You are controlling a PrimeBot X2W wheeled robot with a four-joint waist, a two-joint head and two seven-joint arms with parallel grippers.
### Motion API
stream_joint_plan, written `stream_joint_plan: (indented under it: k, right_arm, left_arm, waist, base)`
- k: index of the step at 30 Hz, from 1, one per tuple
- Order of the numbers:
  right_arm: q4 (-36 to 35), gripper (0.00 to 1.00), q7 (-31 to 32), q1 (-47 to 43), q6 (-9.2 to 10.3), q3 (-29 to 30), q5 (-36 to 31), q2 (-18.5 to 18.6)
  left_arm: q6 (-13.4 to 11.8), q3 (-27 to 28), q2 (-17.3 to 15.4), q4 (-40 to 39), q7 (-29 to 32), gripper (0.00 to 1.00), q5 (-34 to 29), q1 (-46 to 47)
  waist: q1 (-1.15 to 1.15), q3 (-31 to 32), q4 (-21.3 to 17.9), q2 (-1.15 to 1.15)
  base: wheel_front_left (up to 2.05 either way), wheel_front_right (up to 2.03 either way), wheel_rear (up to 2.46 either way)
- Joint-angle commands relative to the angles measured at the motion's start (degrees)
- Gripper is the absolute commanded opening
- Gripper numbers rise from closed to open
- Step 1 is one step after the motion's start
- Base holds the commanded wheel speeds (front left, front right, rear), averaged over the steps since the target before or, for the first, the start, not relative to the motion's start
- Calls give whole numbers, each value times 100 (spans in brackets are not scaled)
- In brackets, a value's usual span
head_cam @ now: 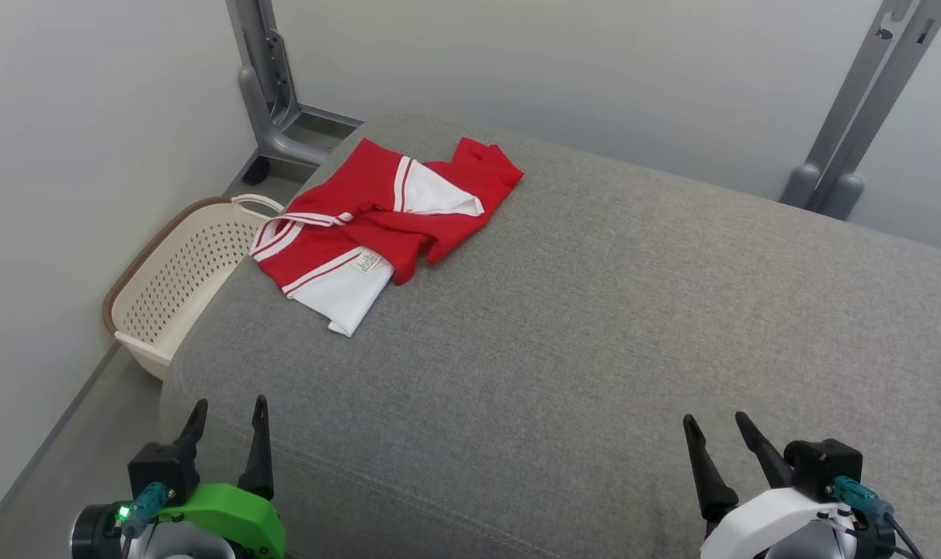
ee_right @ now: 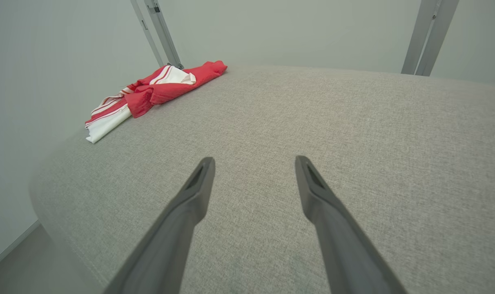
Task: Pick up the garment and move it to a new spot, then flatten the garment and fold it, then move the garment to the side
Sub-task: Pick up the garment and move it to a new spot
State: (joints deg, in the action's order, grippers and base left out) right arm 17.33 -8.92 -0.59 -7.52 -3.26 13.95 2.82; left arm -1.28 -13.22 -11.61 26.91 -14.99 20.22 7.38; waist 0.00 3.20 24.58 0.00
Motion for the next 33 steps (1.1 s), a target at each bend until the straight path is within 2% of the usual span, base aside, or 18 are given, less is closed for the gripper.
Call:
stream_joint_plan:
  k: [1, 4, 8, 13, 14, 23, 27, 33]
  right_arm:
    - [-12, 100, 2, -32, 6, -32, 20, 14]
    - [-125, 100, 45, -12, 7, -89, -60, 17]
    - [-404, 100, 168, 107, 6, -98, -260, 15]
    - [-861, 100, 423, 324, 6, -156, -544, 17]
    - [-861, 100, 423, 324, 6, -156, -544, 17]
    - [-1716, 100, 985, 590, 7, -419, -963, 18]
    - [-2005, 100, 1155, 584, 6, -494, -1076, 25]
    - [-2571, 100, 1333, 663, 6, -398, -1208, 136]
  left_arm:
    - [-24, -9, -34, -3, 24, 100, 29, -34]
    - [84, -62, -58, 51, 298, 100, 74, 282]
    - [219, -126, -4, 326, 966, 100, 240, 814]
    - [445, -229, -46, 785, 1683, 100, 327, 1870]
    - [445, -229, -46, 785, 1683, 100, 327, 1870]
    - [681, -276, -273, 1735, 2879, 100, 492, 3571]
    - [649, -177, -357, 2096, 3294, 100, 655, 4083]
    - [428, -75, -469, 2430, 3738, 100, 727, 4638]
  waist:
    - [0, -11, -16, 0]
    - [0, -144, -109, 0]
    - [0, -443, -245, 0]
    - [0, -944, -566, 0]
    - [0, -944, -566, 0]
    - [0, -1852, -1384, 0]
    - [0, -2188, -1702, 0]
    - [0, -2685, -1952, 0]
  base:
    - [0, 0, 0]
    - [0, 0, 0]
    - [0, 0, 0]
    - [0, 0, 0]
    - [0, 0, 0]
    - [0, 0, 0]
    - [0, 0, 0]
    - [0, 0, 0]
